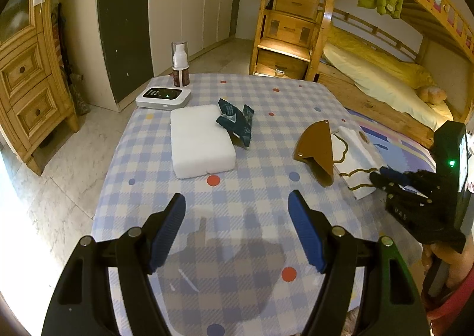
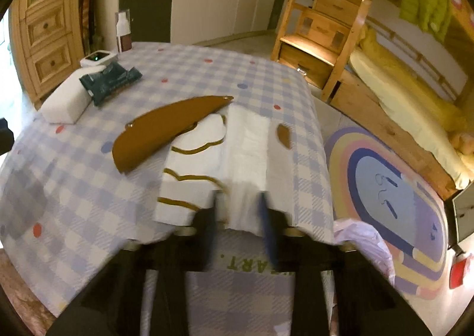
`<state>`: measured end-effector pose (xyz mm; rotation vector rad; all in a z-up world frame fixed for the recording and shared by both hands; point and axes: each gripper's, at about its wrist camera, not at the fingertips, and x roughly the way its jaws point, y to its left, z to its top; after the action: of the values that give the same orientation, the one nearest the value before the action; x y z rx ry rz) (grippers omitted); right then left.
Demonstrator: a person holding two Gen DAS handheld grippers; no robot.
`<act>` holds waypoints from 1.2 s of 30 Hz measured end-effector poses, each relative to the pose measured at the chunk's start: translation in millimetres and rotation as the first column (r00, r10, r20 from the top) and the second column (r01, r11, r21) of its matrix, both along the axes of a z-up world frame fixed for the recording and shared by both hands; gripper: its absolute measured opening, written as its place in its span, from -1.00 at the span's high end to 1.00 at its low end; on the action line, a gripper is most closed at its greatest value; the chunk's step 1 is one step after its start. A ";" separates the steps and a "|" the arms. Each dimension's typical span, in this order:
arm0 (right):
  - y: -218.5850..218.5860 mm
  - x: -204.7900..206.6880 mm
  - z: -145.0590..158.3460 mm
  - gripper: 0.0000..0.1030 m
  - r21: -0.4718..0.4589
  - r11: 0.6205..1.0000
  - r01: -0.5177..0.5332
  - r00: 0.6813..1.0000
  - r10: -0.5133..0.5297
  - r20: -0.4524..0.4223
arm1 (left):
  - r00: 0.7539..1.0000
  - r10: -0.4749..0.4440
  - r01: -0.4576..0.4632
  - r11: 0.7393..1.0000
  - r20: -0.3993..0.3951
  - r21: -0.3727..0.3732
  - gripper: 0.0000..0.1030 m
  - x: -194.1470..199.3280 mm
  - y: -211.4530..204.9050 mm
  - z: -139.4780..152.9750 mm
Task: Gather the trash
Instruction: 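Return to the table and grasp the white gold-striped napkin with the right tool, then grasp the dark green wrapper with the left tool while the right tool holds the napkin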
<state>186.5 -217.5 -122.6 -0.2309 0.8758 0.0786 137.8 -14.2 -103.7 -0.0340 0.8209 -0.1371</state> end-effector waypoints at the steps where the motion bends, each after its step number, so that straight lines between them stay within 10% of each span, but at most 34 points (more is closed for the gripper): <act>1: -1.2 -3.4 4.4 0.92 0.009 1.000 0.003 1.000 -0.003 0.012 | 1.000 -0.002 0.002 1.000 0.002 0.000 -0.35 -1.2 0.2 0.2; 9: -33.7 -49.7 76.1 0.95 0.339 0.941 0.012 0.992 -0.054 0.116 | 1.000 0.006 -0.006 1.000 0.020 -0.009 -0.47 -10.6 7.2 5.7; 21: -31.6 -69.4 84.0 0.95 0.341 0.939 0.046 0.986 -0.099 0.138 | 0.999 0.023 -0.024 0.999 0.037 0.031 -0.60 7.8 7.9 3.8; 29: -34.6 -60.2 75.6 0.95 0.360 0.932 0.044 0.988 -0.095 0.125 | 1.000 0.005 -0.007 0.998 0.029 0.059 0.16 67.1 -4.0 2.4; 36: -42.4 -52.2 68.0 0.95 0.380 0.923 0.057 0.989 -0.106 0.108 | 1.000 0.019 -0.016 0.993 -0.023 0.116 0.16 112.7 -15.6 -14.7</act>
<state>134.3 -259.9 -54.6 0.1600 0.7260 0.1511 250.6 -29.7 -118.4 0.0664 0.8514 -0.0721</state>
